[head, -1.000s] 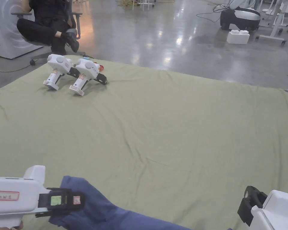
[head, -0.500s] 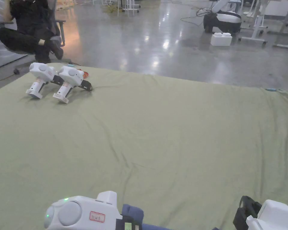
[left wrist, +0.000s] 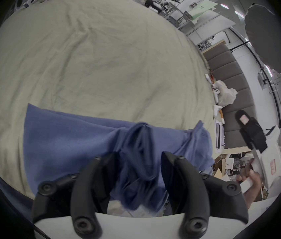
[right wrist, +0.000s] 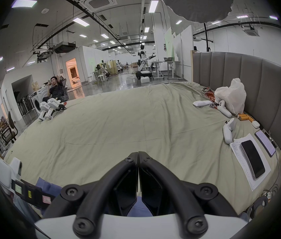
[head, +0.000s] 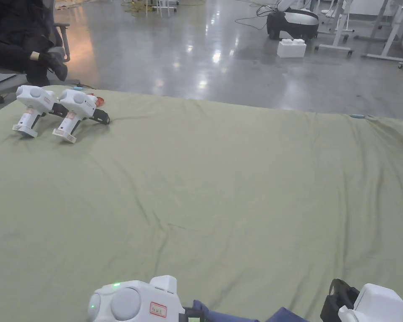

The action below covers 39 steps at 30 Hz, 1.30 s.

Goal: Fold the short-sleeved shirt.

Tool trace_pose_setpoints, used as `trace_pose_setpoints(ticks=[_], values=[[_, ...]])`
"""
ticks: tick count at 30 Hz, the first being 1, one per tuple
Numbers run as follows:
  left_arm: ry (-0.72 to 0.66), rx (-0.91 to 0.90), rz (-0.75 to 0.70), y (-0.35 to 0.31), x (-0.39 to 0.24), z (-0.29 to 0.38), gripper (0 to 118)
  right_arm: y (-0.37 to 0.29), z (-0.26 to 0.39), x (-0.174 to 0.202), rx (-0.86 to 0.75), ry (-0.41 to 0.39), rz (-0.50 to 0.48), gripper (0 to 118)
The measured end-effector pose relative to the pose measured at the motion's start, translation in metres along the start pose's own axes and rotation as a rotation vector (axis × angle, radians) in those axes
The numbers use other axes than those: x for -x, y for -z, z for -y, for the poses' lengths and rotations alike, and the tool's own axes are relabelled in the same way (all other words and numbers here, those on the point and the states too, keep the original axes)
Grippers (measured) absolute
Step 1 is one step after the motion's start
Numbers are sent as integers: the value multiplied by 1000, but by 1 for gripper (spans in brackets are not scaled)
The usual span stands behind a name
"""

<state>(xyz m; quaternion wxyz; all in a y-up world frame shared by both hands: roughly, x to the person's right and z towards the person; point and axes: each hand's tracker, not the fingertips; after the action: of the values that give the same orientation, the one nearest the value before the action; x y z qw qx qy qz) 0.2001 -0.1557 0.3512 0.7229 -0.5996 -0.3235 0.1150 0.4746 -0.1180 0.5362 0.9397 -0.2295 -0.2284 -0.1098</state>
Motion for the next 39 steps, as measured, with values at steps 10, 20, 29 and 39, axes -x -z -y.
trace_pose_setpoints(ticks=[10,20,29,39], values=[[72,-94,-30,-38,8,1,10,-6,-1,1,-4,17,-12,0],[192,113,21,26,-24,29,4,-8,2,5,12,3,-24,0],[187,79,37,62,-31,46,3,-11,-1,4,9,3,-28,0],[118,-132,94,-35,16,13,4,-10,-4,1,12,-9,-26,0]])
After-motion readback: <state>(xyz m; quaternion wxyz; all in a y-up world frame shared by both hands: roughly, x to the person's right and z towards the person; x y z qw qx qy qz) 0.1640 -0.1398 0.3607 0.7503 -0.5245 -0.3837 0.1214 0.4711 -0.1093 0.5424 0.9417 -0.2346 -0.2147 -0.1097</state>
